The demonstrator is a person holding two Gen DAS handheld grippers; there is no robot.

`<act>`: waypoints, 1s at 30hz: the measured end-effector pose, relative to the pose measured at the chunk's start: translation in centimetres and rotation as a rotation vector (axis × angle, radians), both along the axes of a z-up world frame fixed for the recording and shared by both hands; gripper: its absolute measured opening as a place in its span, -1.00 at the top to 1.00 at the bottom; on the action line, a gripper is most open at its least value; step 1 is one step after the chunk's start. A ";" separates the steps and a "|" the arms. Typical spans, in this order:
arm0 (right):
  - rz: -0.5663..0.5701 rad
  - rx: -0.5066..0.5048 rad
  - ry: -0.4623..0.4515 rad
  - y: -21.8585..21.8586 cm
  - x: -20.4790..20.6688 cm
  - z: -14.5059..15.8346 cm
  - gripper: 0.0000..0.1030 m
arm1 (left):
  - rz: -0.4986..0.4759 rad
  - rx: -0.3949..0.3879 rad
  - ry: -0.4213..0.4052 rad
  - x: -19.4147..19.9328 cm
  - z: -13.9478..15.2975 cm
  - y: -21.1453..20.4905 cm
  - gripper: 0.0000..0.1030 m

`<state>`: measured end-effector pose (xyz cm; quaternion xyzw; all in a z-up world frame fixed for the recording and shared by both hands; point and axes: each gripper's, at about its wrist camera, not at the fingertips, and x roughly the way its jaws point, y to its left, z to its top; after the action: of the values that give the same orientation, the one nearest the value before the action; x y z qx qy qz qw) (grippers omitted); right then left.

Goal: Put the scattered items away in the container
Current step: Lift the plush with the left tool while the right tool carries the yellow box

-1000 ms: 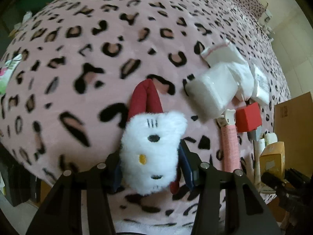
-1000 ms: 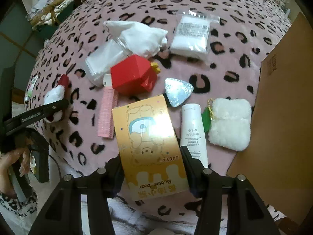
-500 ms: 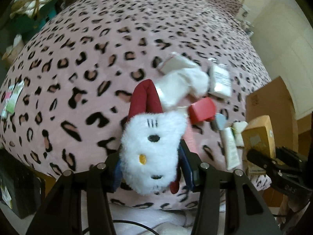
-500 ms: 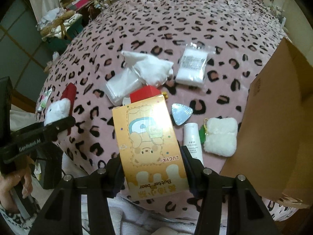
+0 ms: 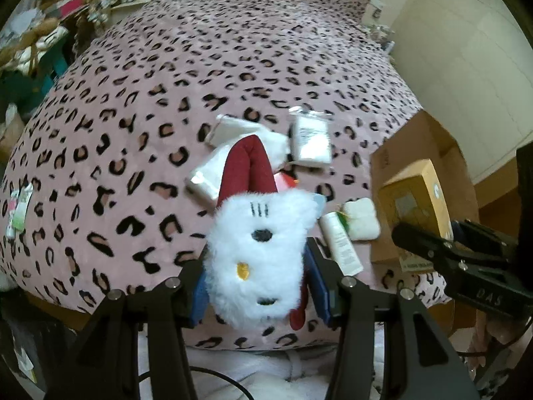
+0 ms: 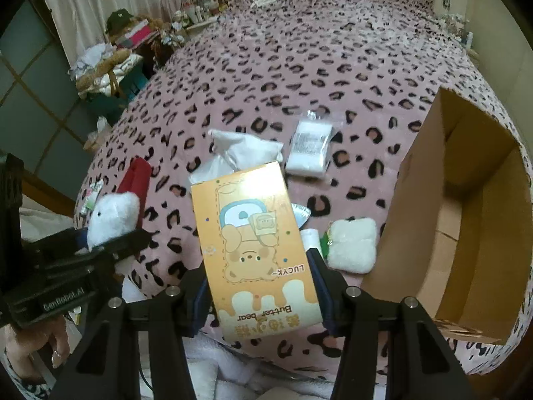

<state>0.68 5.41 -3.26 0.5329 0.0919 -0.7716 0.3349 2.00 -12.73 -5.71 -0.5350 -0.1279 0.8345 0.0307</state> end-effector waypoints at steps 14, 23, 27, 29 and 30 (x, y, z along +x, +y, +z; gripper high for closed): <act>-0.070 -0.076 0.048 4.8 -1.1 3.7 -0.03 | -0.130 -0.041 0.076 0.3 4.4 6.6 0.01; -0.139 -0.100 0.075 9.1 -2.5 4.9 -0.03 | -0.220 -0.054 0.103 -0.1 6.2 11.4 0.01; -0.173 -0.106 0.079 10.8 -3.1 5.1 -0.03 | -0.268 -0.062 0.100 -0.4 6.6 13.7 0.01; -0.189 -0.105 0.081 11.6 -3.5 5.1 -0.03 | -0.293 -0.067 0.104 -0.6 6.8 14.8 0.01; -0.199 -0.107 0.084 12.1 -3.8 5.1 -0.03 | -0.304 -0.069 0.107 -0.6 7.0 15.3 0.01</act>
<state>-3.08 17.55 1.88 0.4880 0.0112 -0.8265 0.2802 1.36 2.57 1.27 -0.5038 -0.0149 0.8514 0.1453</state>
